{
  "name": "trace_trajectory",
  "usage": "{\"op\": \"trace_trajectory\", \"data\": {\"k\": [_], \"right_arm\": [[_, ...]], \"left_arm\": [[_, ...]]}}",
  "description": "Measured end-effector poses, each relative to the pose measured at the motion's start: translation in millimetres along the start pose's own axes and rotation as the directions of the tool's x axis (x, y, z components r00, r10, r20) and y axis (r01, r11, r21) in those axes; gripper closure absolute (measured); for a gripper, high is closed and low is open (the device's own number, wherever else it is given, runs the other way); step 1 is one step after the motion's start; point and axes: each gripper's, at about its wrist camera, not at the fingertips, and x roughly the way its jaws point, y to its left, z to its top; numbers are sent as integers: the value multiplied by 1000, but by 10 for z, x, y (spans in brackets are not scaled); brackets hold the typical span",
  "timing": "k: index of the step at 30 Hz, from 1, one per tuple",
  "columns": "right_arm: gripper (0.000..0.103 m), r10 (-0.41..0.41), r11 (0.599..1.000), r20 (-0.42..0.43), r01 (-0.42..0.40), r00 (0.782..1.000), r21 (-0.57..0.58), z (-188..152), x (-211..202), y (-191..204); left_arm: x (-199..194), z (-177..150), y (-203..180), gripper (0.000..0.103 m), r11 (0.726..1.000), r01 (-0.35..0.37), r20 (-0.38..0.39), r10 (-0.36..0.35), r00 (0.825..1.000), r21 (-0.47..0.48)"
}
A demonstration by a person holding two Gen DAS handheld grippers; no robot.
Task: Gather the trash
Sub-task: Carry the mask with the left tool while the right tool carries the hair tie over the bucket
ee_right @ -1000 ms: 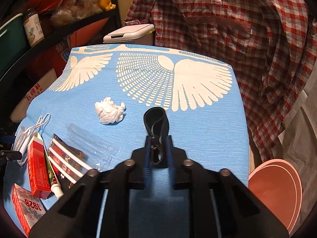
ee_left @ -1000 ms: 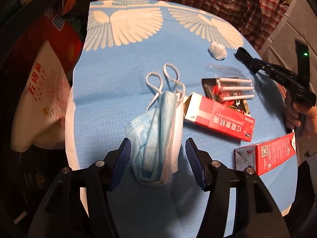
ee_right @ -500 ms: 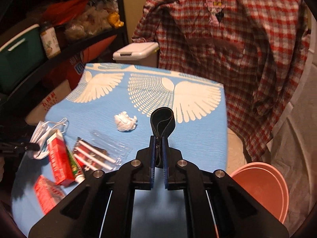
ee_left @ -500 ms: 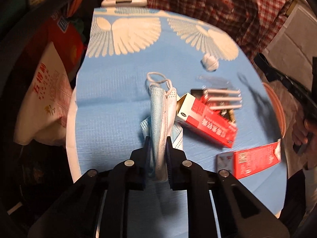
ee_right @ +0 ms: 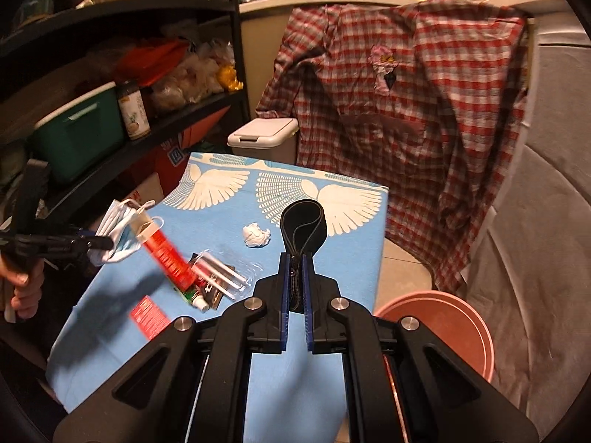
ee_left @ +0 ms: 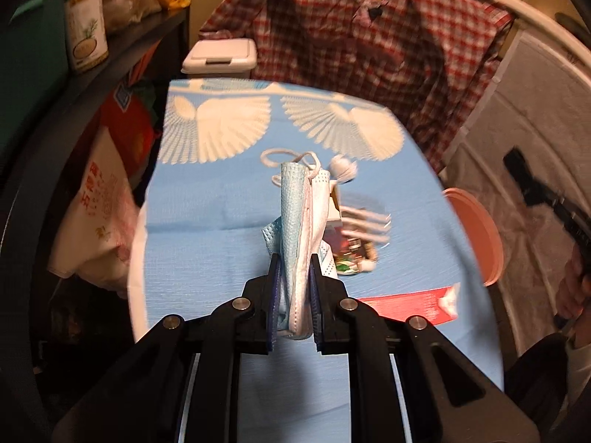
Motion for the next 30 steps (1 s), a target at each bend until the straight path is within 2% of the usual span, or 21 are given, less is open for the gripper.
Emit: {"op": "trace_trajectory", "data": {"k": [2,5,7,16,30], "right_arm": [[96,3,1000,14,-3,1000,20,-62,-126,-43],[96,4,998,29,-6,1000,56,-159,-246,-104],[96,-7,998,36,4,999,69,-216,-287,-134],[96,-71,992,39,67,997,107,-416,-367,-335],[96,-133,981,63,122,989,151,-578,-550,-609]], "left_arm": [[-94,7,-93,89,999,37,21,-37,999,4],[-175,0,-236,89,999,35,40,-36,999,30],[-256,10,-340,89,997,75,58,-77,995,36],[-391,26,-840,89,992,46,118,-59,991,113],[-397,41,-1331,89,994,41,206,-61,977,99]]}}
